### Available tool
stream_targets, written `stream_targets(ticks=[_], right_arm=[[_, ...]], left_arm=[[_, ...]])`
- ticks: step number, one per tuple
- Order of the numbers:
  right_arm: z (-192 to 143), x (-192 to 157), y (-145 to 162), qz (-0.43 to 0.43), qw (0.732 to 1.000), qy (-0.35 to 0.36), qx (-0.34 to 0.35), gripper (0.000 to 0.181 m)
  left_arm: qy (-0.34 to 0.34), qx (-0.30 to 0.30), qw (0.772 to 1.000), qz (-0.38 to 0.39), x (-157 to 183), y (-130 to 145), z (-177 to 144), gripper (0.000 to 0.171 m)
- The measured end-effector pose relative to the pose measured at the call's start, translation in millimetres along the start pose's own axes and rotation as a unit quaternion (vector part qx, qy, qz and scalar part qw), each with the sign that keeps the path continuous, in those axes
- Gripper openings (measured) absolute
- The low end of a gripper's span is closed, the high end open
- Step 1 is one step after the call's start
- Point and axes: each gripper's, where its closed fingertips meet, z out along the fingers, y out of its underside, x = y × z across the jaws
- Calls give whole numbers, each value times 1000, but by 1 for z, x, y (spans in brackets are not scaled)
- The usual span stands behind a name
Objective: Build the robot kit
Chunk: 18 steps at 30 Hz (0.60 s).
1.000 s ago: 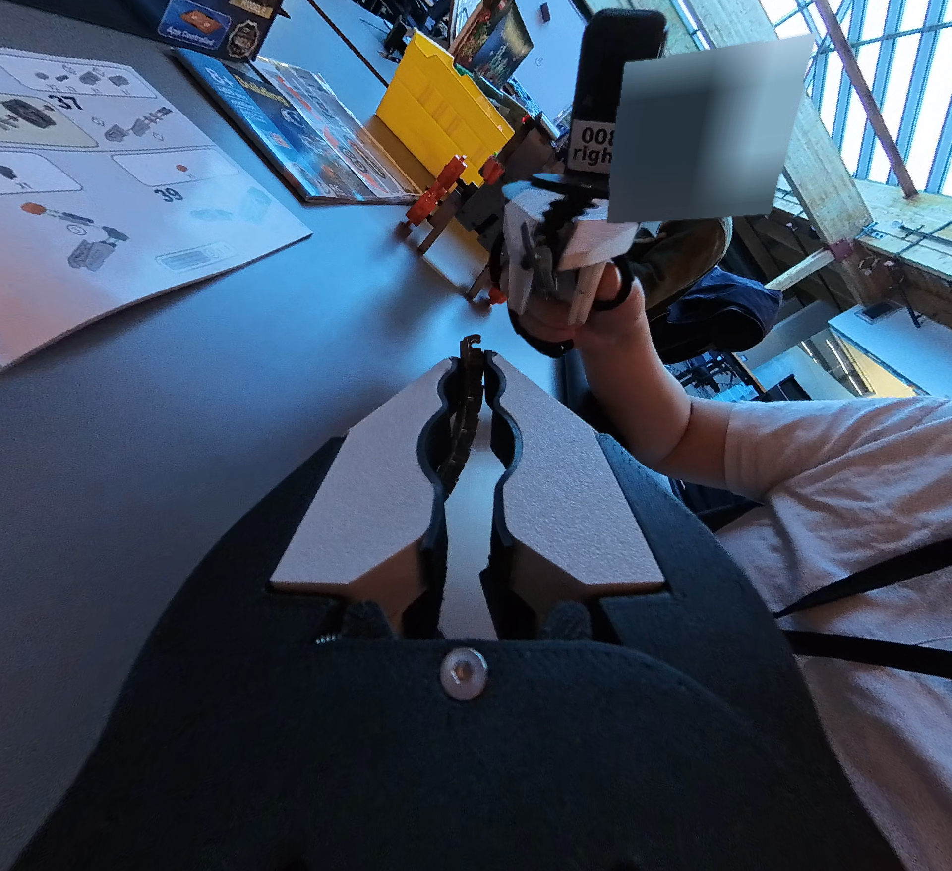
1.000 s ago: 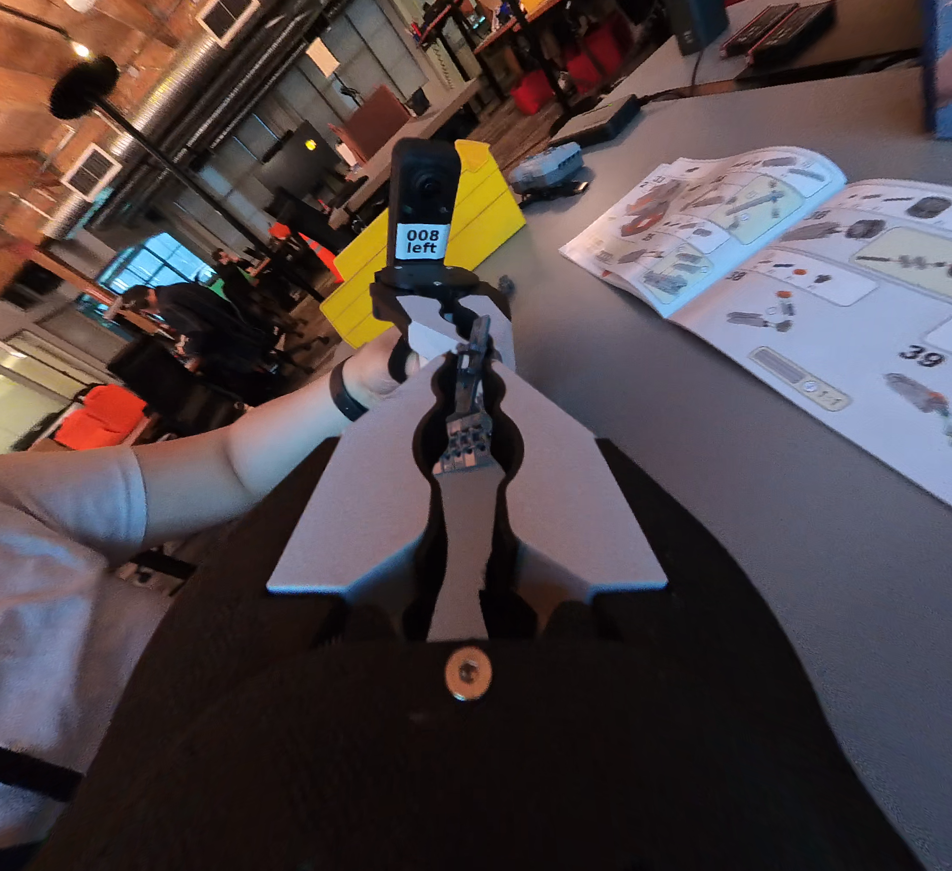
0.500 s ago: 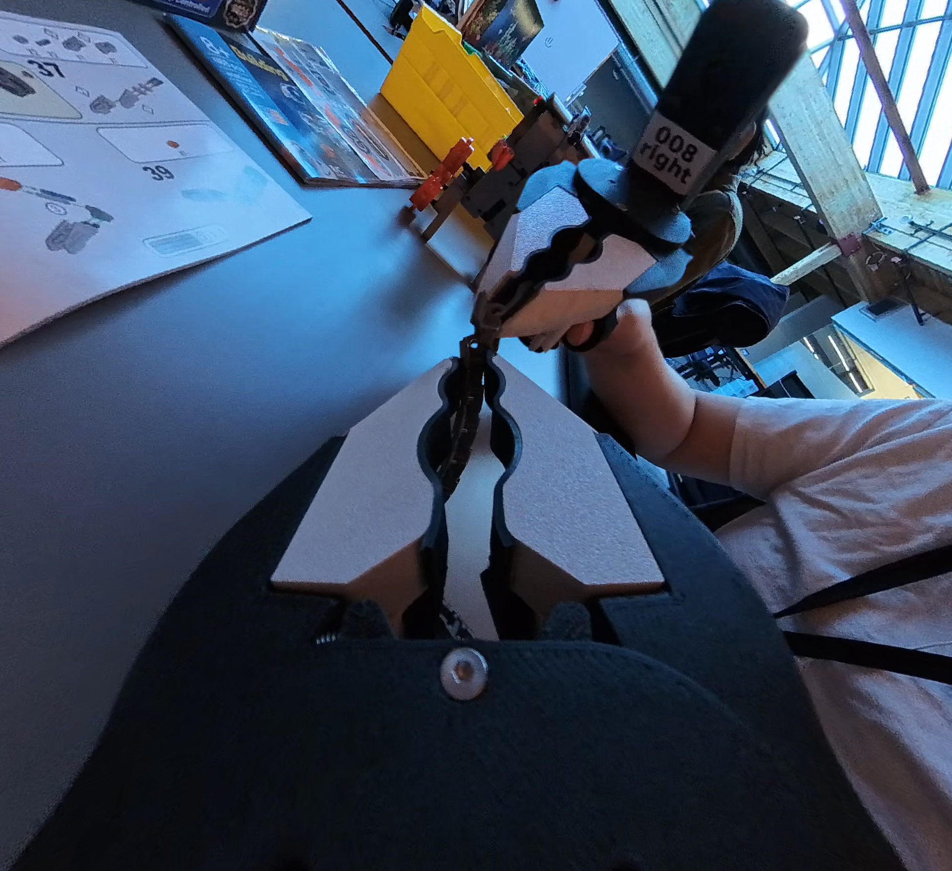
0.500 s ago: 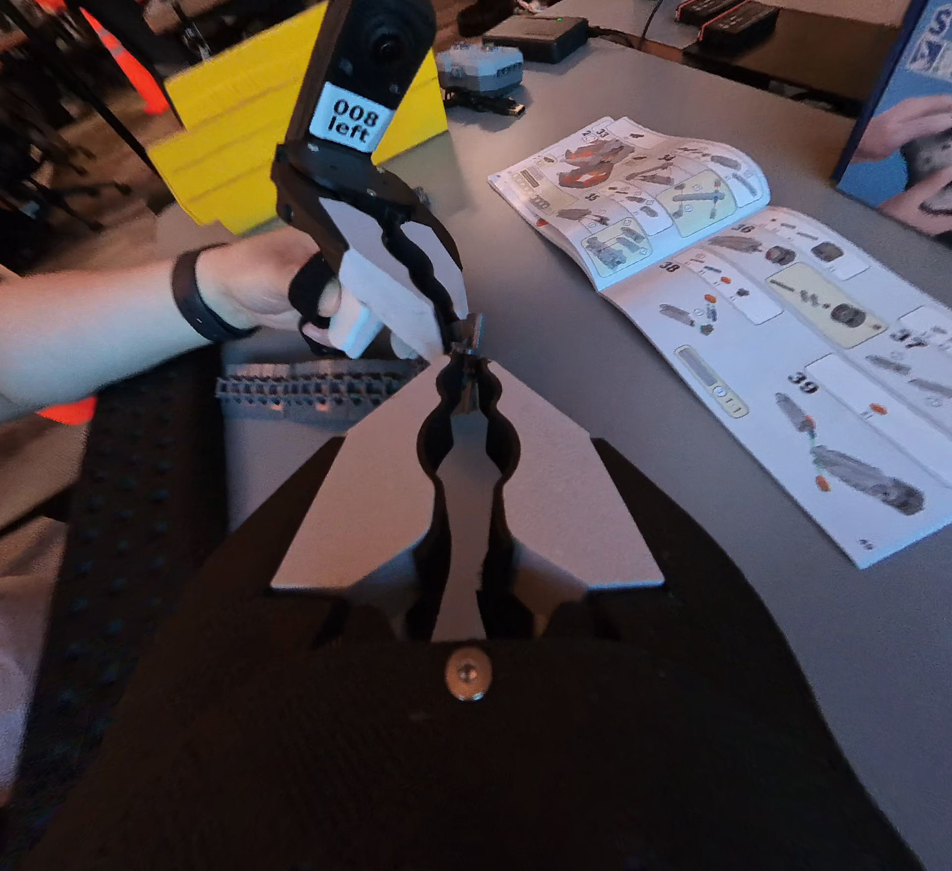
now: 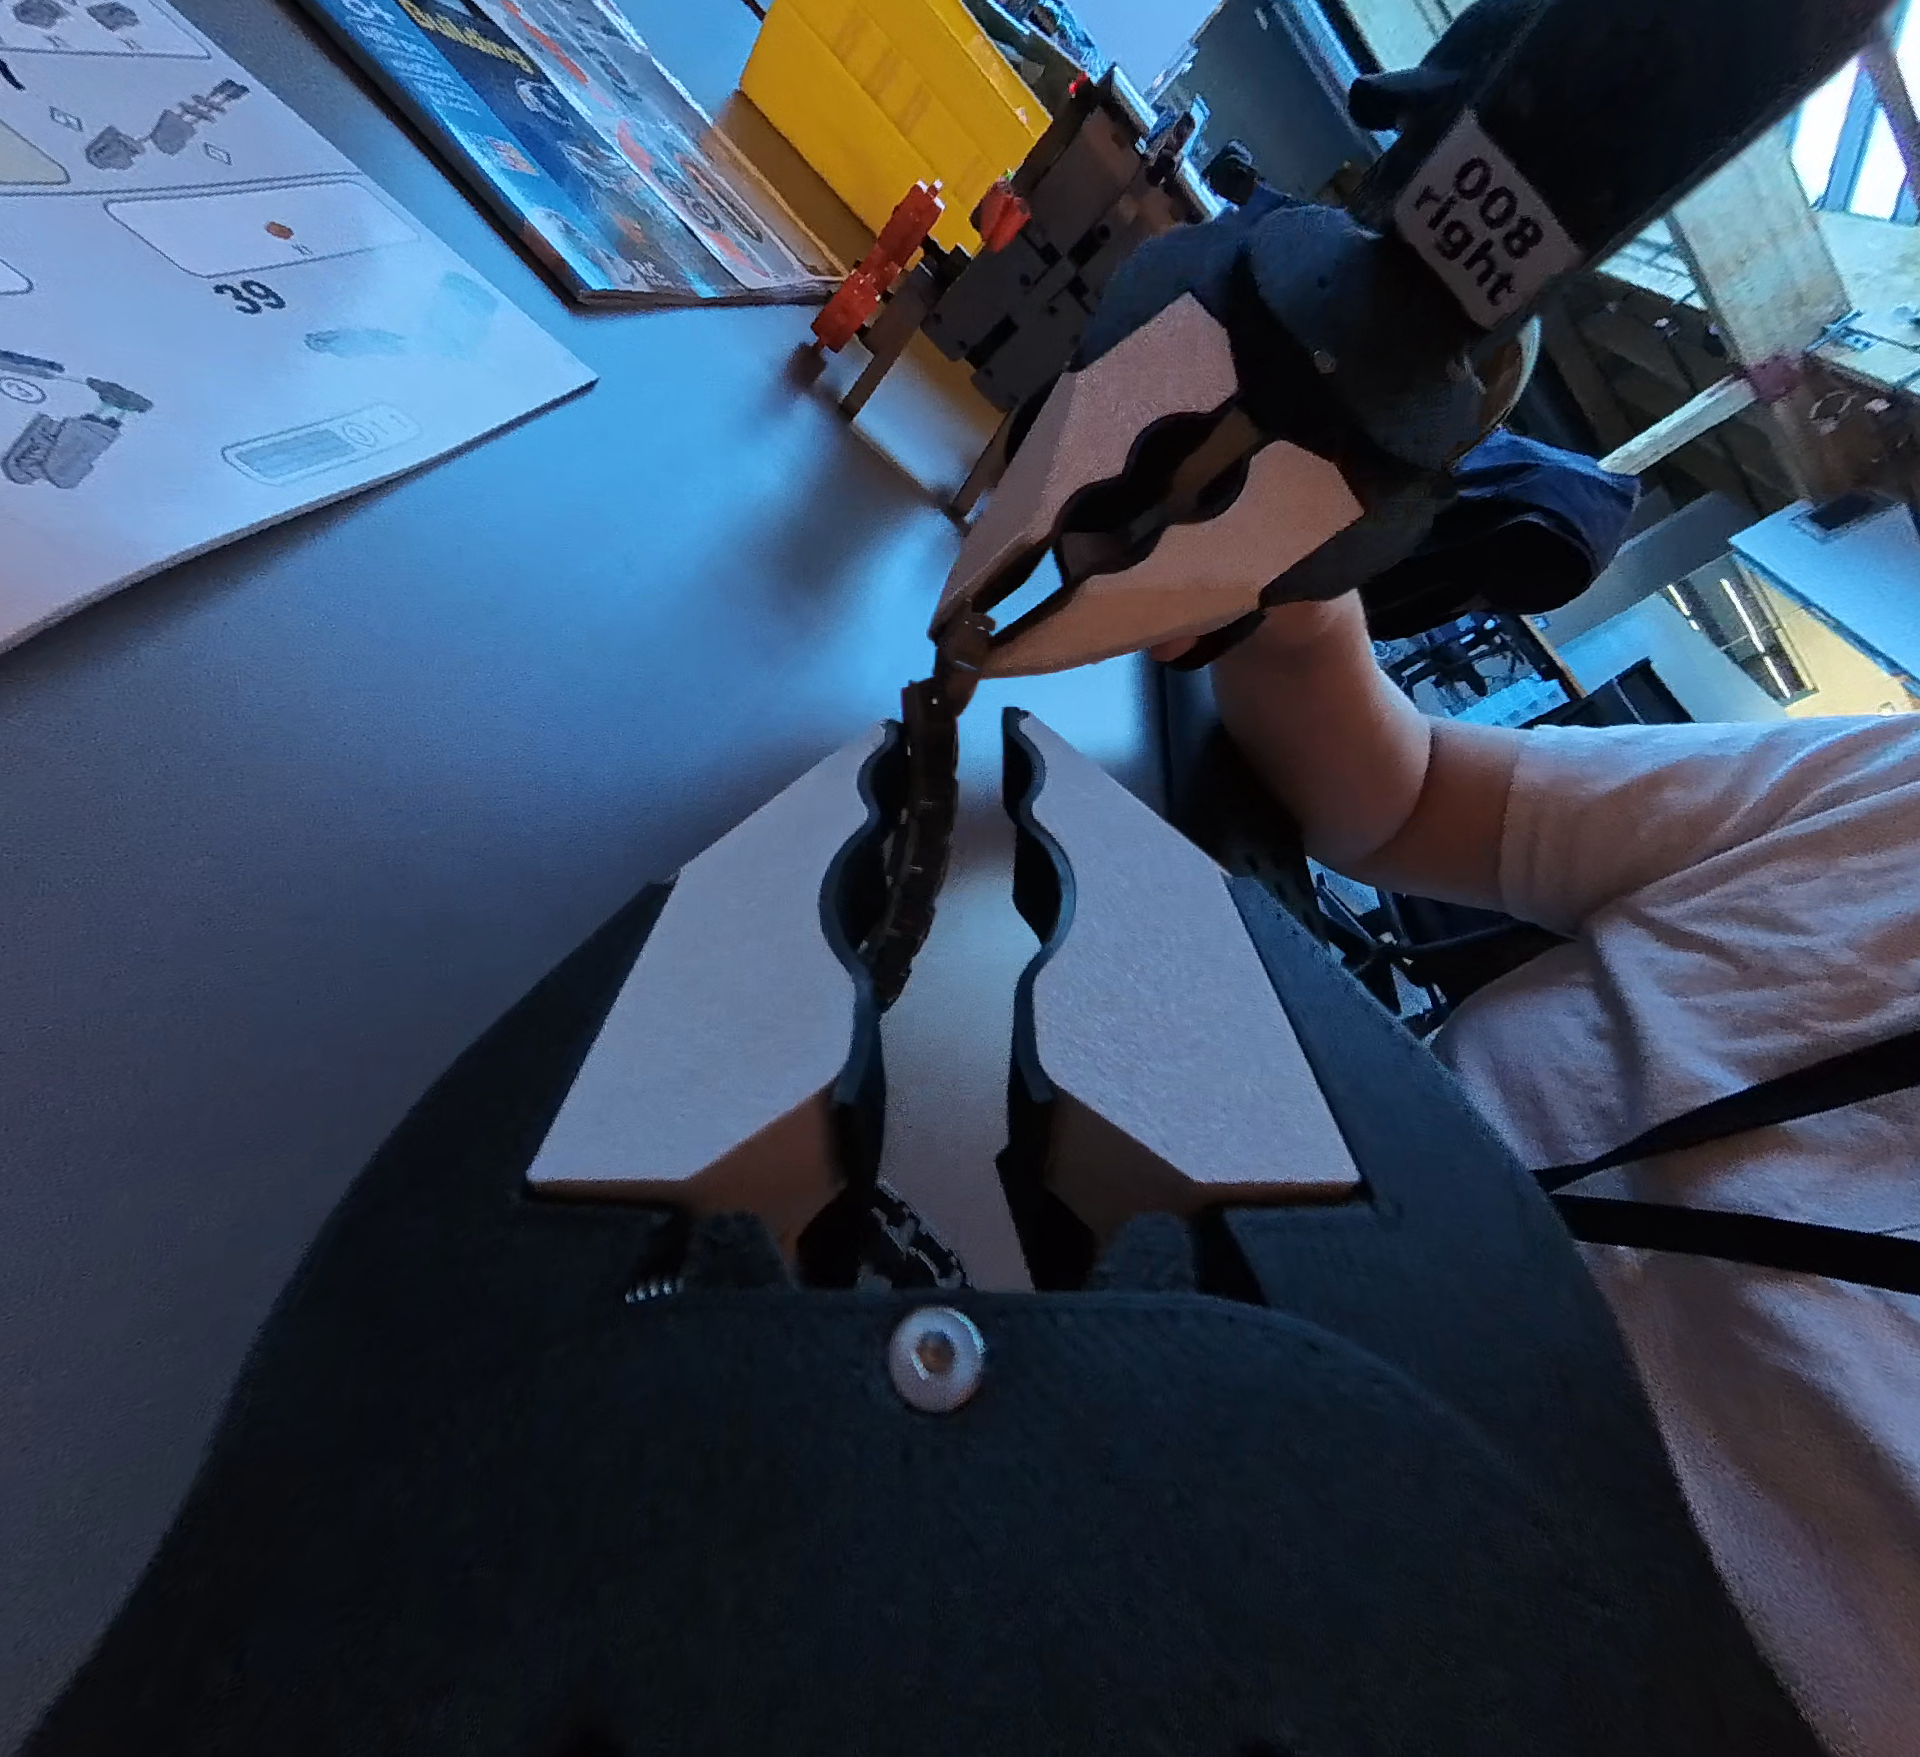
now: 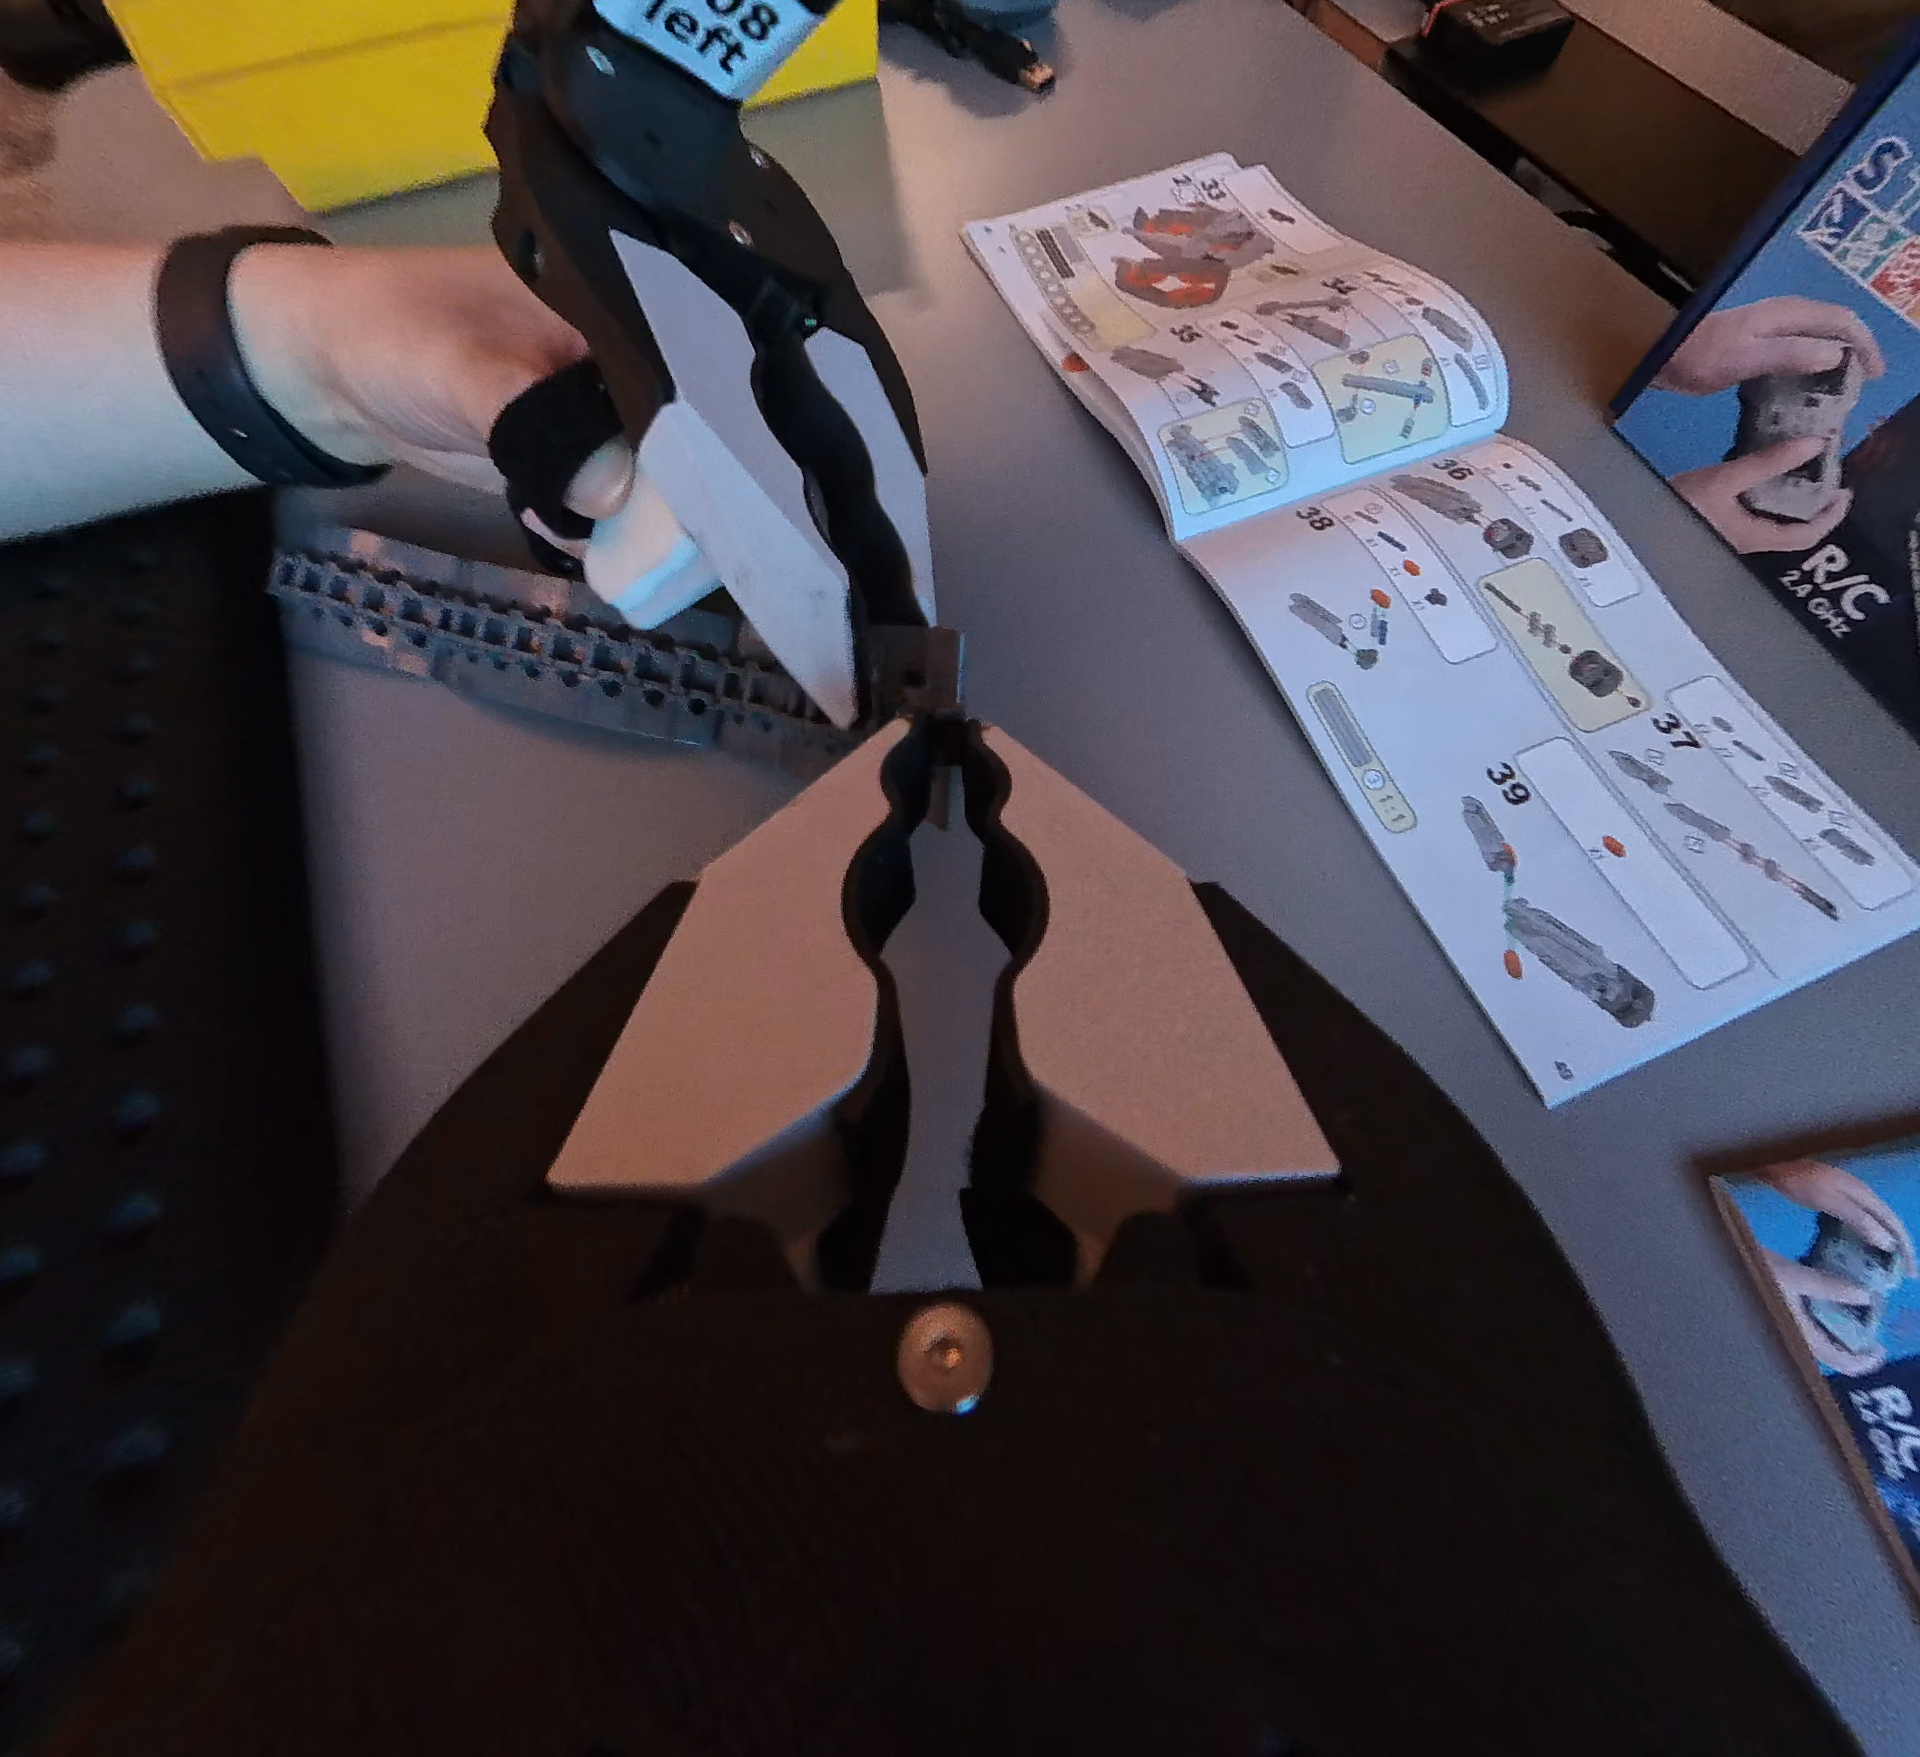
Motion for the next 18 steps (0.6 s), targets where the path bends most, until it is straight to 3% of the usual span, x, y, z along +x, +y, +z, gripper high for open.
stream_targets(ticks=[10,18], right_arm=[[3,3,0,-15,999,38,-4,4],[0,-8,-5,133,982,-121,57,6]], left_arm=[[-22,9,1000,-20,-8,-1,1,6],[-1,8,1000,-1,1,0,-1,6]])
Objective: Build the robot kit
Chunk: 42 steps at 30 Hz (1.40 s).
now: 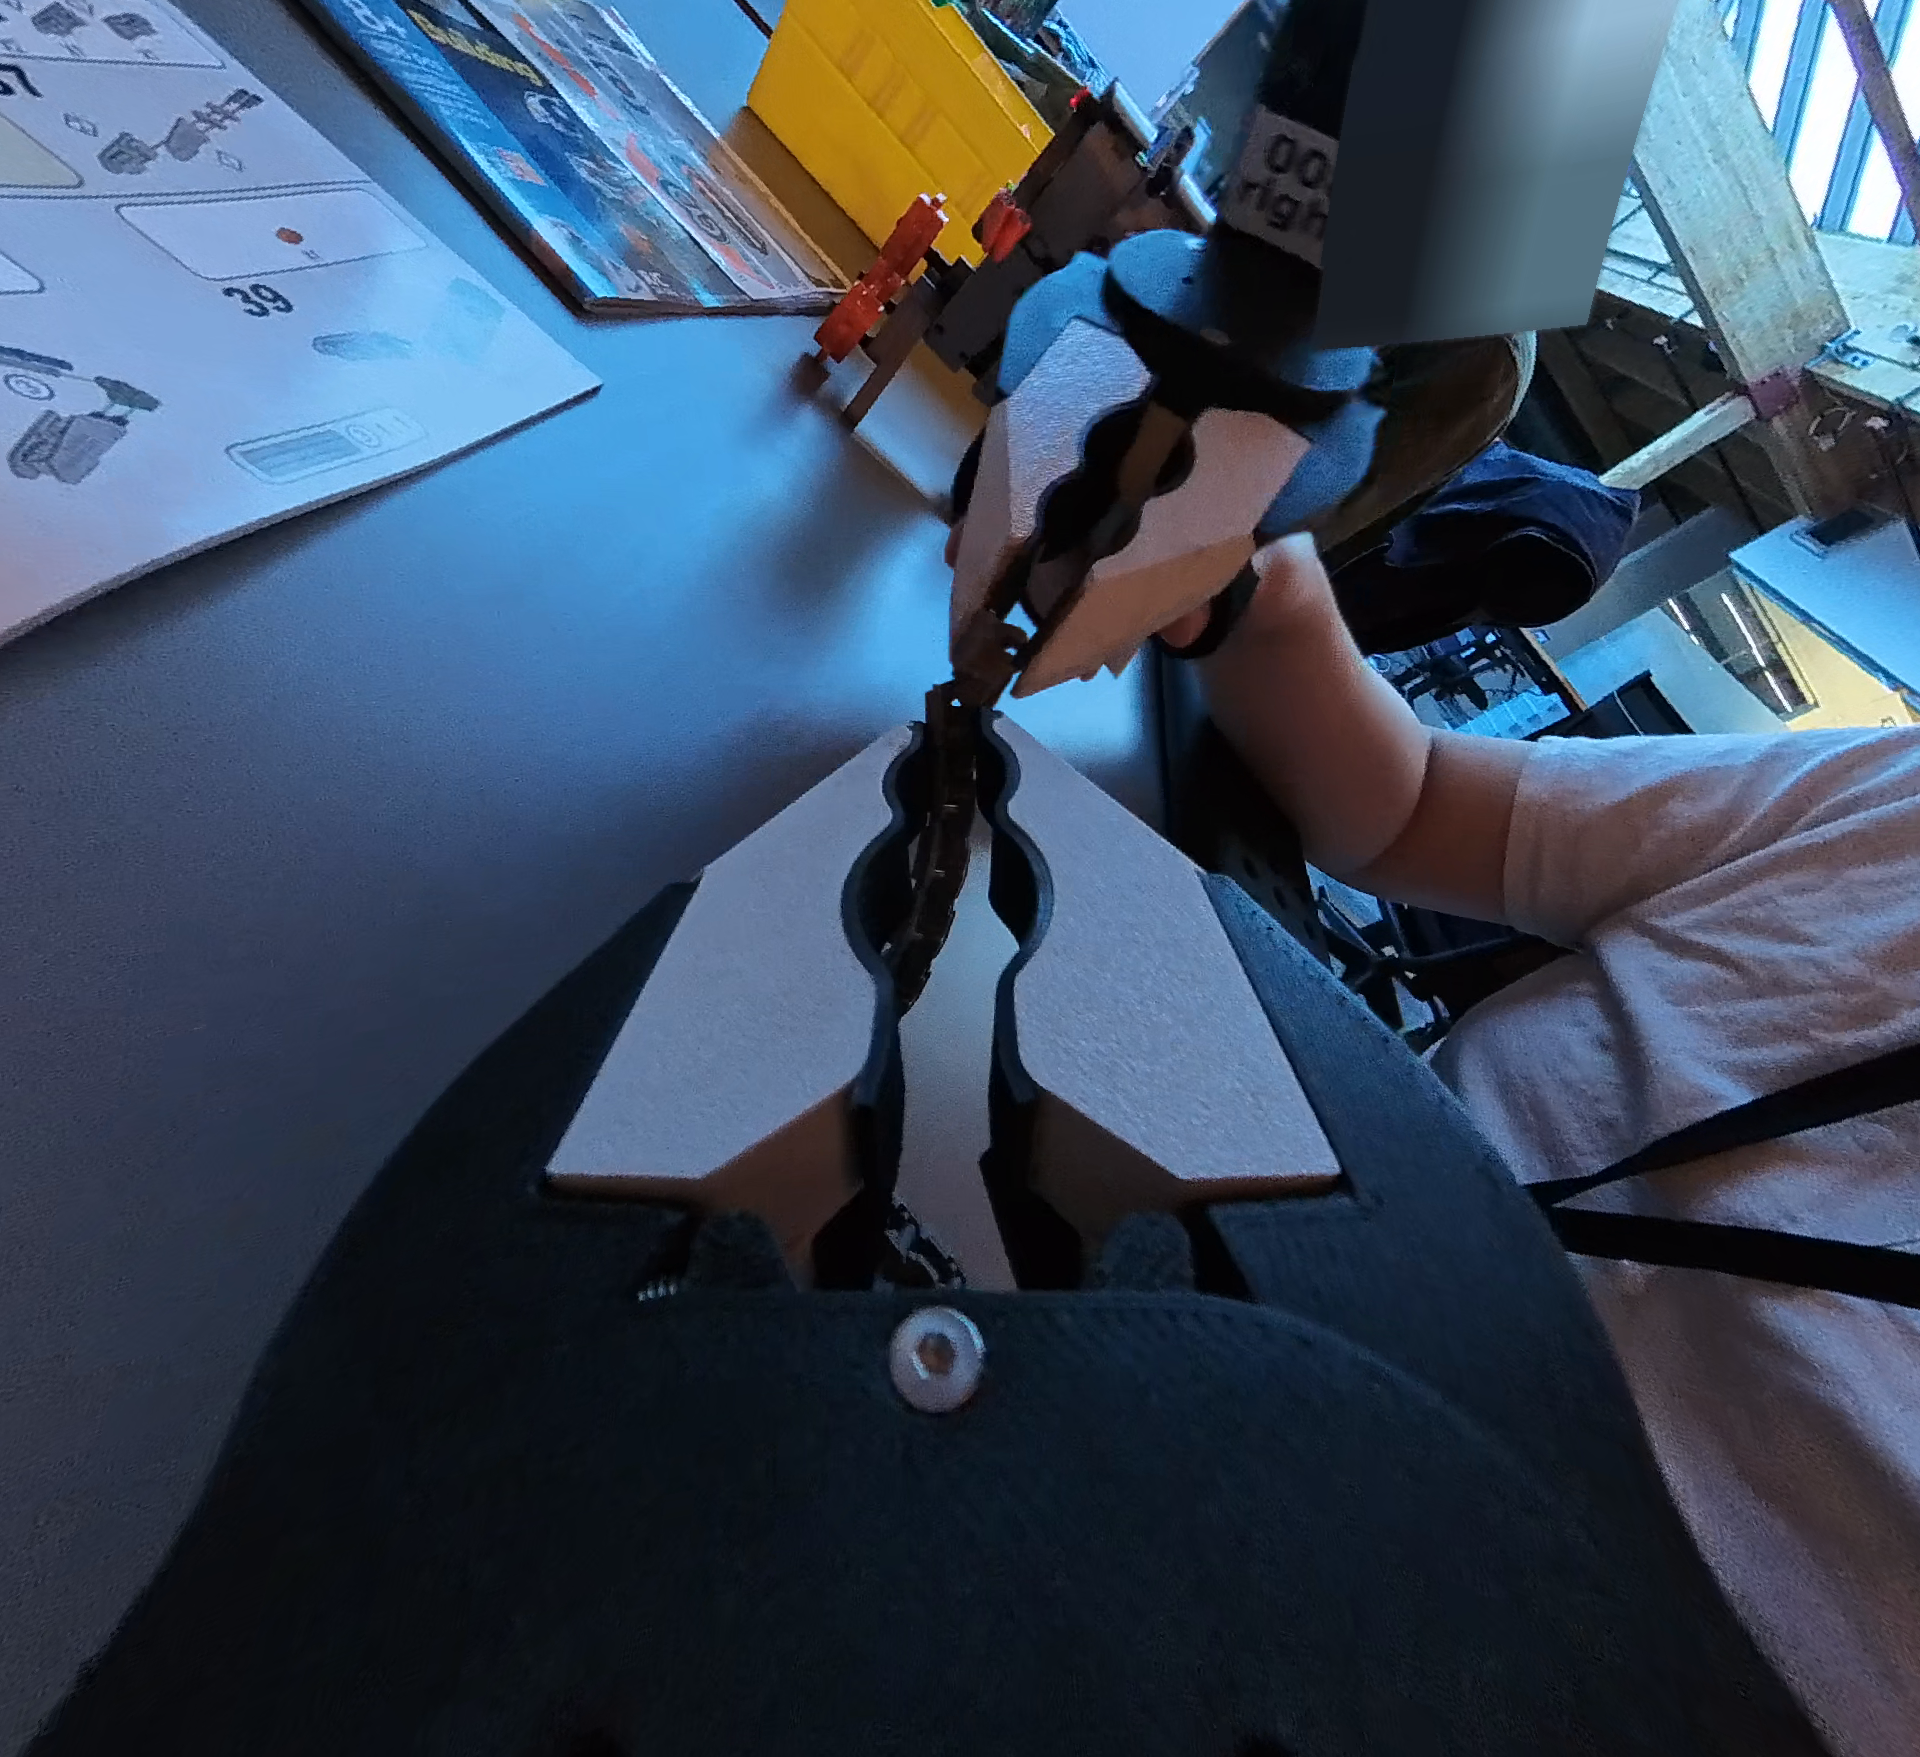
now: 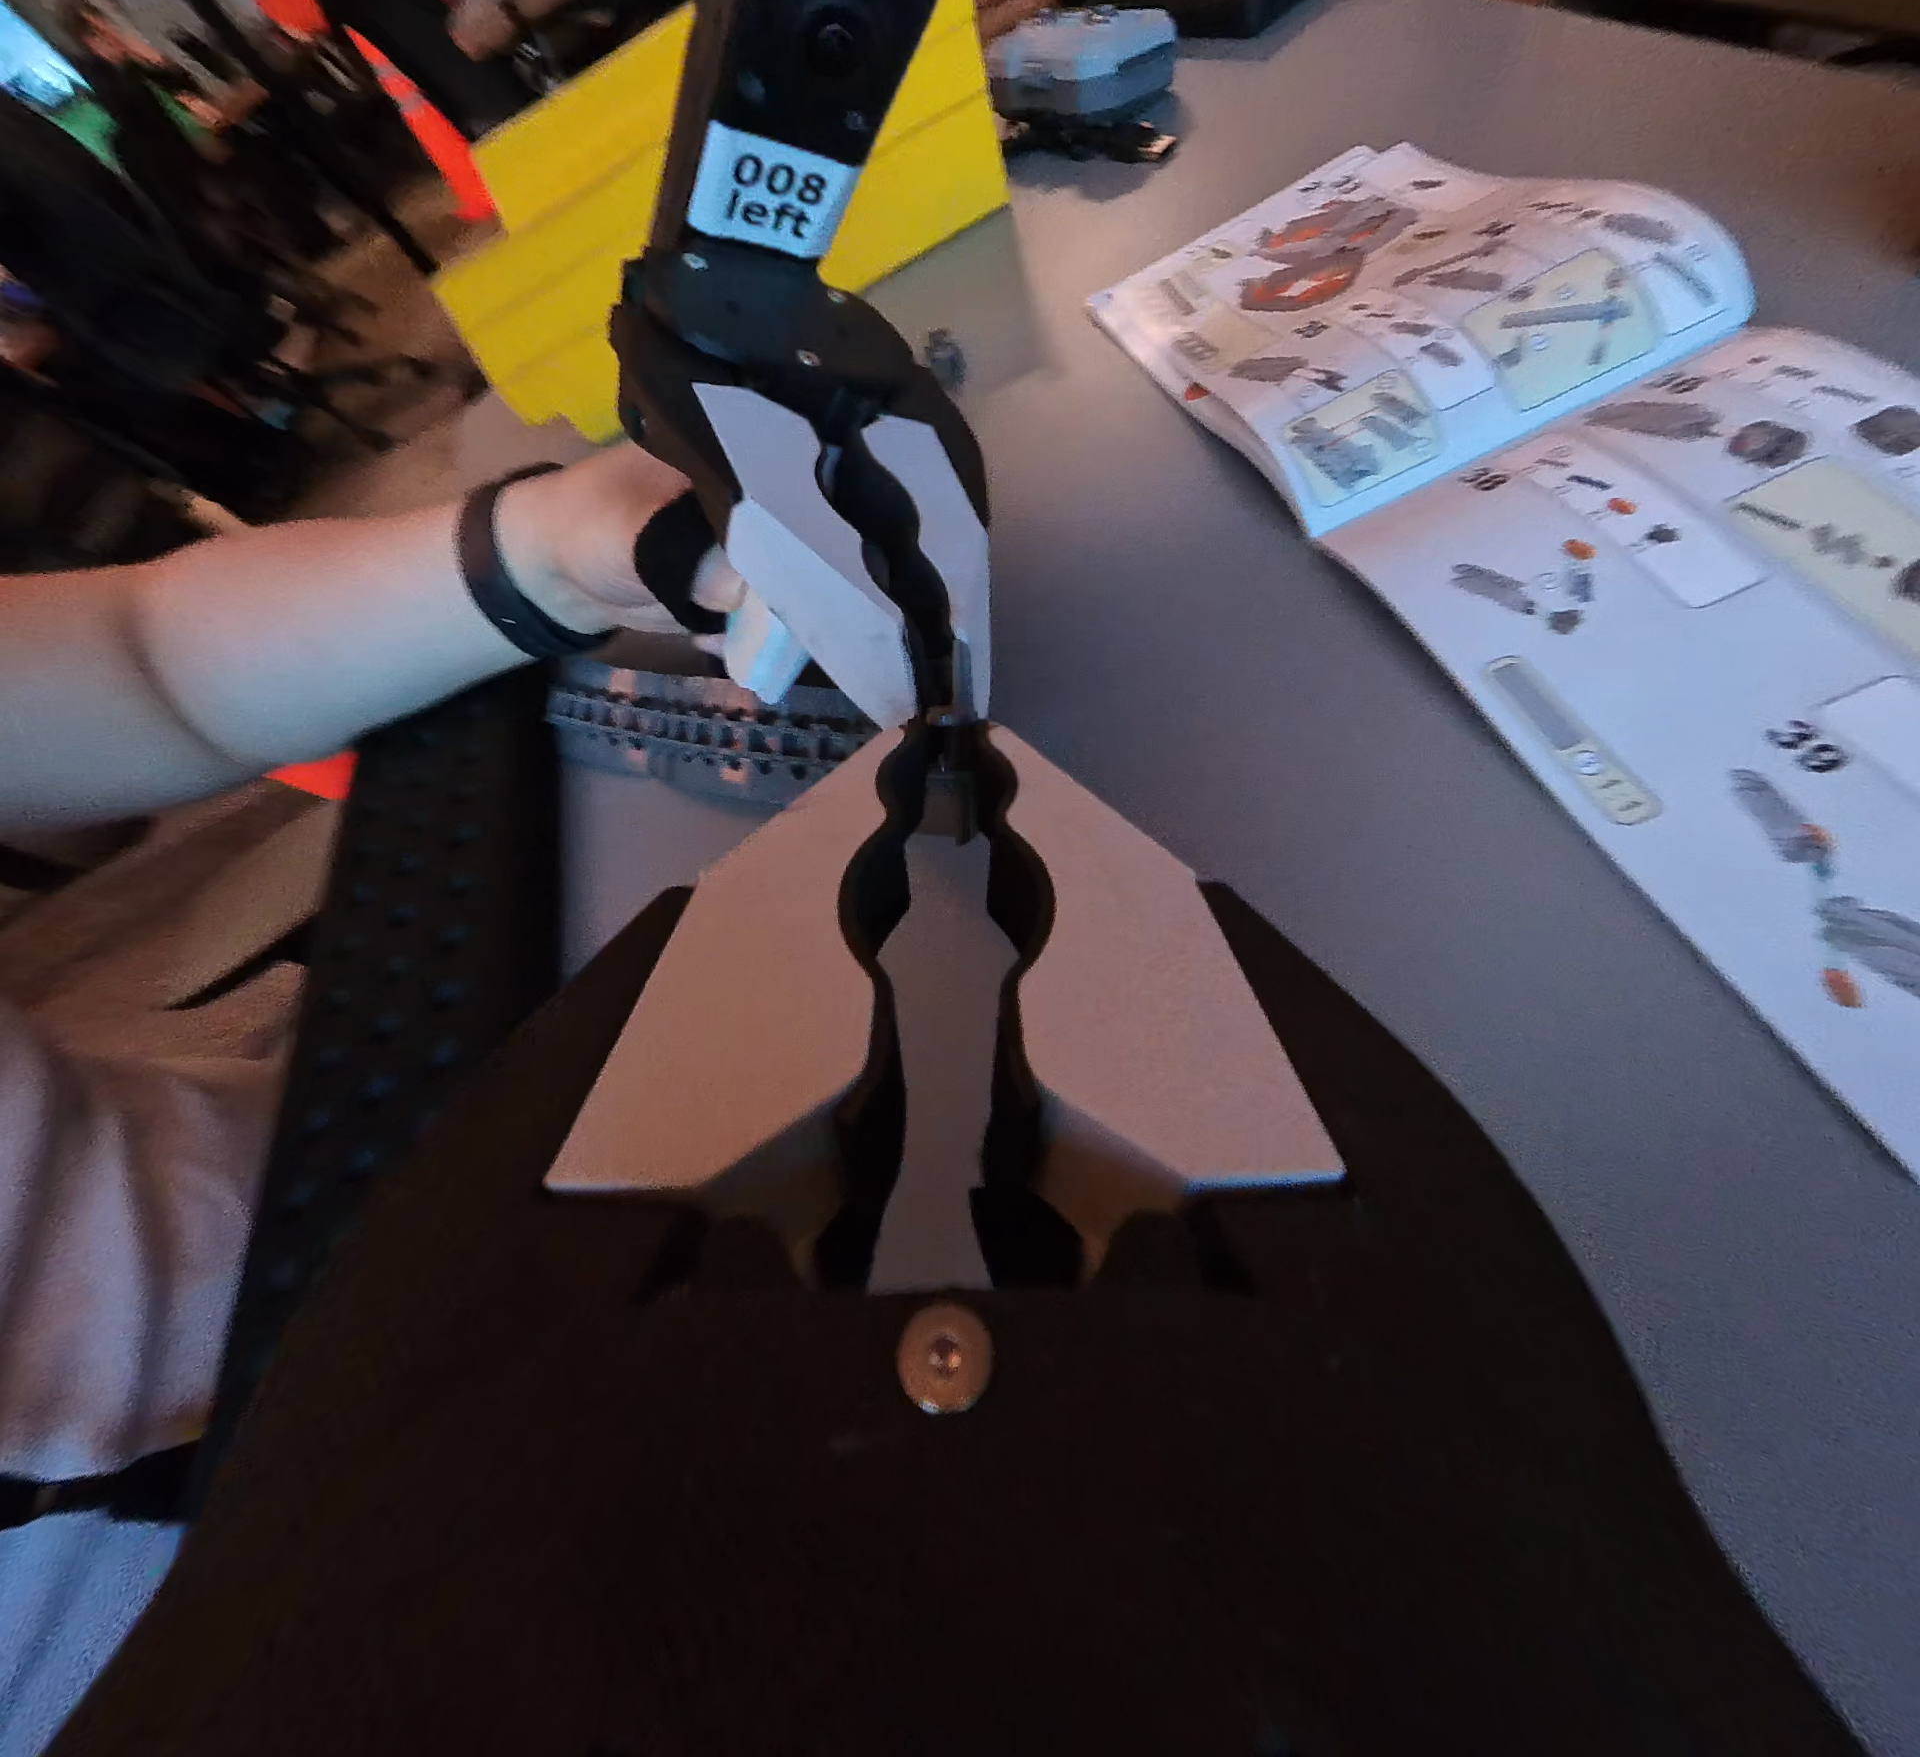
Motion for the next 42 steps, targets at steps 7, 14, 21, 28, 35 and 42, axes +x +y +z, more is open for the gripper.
stream_targets(ticks=[7,14,21,28,35,42], right_arm=[[0,-5,1,35,998,-58,5,7],[0,-5,1,26,998,-54,4,7],[4,-7,10,-6,999,-37,-28,5],[6,-6,10,-7,999,-24,-26,5],[11,-4,14,-11,999,-3,-35,5],[12,1,14,1,999,14,-33,5]], left_arm=[[3,-3,1000,12,3,1,-1,6],[8,-3,1000,9,4,1,-1,6],[15,-19,1000,8,0,12,0,10],[26,-19,999,-27,-2,13,0,9],[10,-60,997,-57,-9,27,4,21],[2,-56,997,-57,-13,25,4,19]])
